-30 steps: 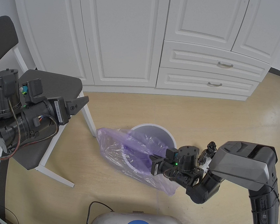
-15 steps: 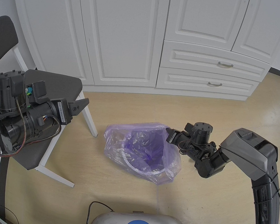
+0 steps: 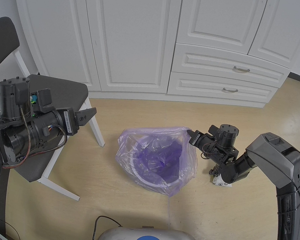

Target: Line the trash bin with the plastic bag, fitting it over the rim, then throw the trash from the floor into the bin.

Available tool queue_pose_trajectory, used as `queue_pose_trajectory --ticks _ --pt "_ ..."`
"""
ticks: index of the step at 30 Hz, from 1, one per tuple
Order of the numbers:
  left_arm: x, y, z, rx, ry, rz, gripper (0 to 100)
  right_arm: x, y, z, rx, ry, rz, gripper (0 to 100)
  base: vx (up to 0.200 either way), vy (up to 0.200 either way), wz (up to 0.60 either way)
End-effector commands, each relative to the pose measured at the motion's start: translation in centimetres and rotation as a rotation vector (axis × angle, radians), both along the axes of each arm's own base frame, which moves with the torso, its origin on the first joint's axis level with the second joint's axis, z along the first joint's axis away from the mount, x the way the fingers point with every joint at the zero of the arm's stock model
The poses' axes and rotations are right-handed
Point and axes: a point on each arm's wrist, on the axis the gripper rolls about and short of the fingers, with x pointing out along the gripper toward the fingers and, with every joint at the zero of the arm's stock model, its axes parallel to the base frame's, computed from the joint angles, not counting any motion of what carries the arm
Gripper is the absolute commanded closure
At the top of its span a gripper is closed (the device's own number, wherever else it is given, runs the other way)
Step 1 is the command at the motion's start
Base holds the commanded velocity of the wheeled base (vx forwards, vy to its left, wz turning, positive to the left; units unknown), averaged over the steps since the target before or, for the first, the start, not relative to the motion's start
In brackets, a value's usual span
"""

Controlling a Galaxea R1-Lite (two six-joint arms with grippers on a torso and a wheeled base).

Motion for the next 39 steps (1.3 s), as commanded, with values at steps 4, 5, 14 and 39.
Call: queue_pose_trajectory --ticks 4,5,14,39 --pt "0.3 -0.1 -0.2 -0.003 -0.006 0.001 0 -2.2 1.6 1.3 0.015 -0.01 0.091 100 0.0 0.0 0.0" --pt "0.3 -0.1 -0.2 -0.003 -0.007 0.001 0 -2.4 2.4 0.8 0.026 -0.01 0.108 100 0.0 0.0 0.0" --pt "0.4 0.3 -0.3 0.007 -0.012 0.029 0 -1.8 9.6 1.5 0.155 -0.029 0.243 100 0.0 0.0 0.0" --pt "1.6 -0.2 -1.5 0.022 -0.004 0.047 0 2.4 9.6 -8.3 0.136 0.139 0.207 100 0.0 0.0 0.0"
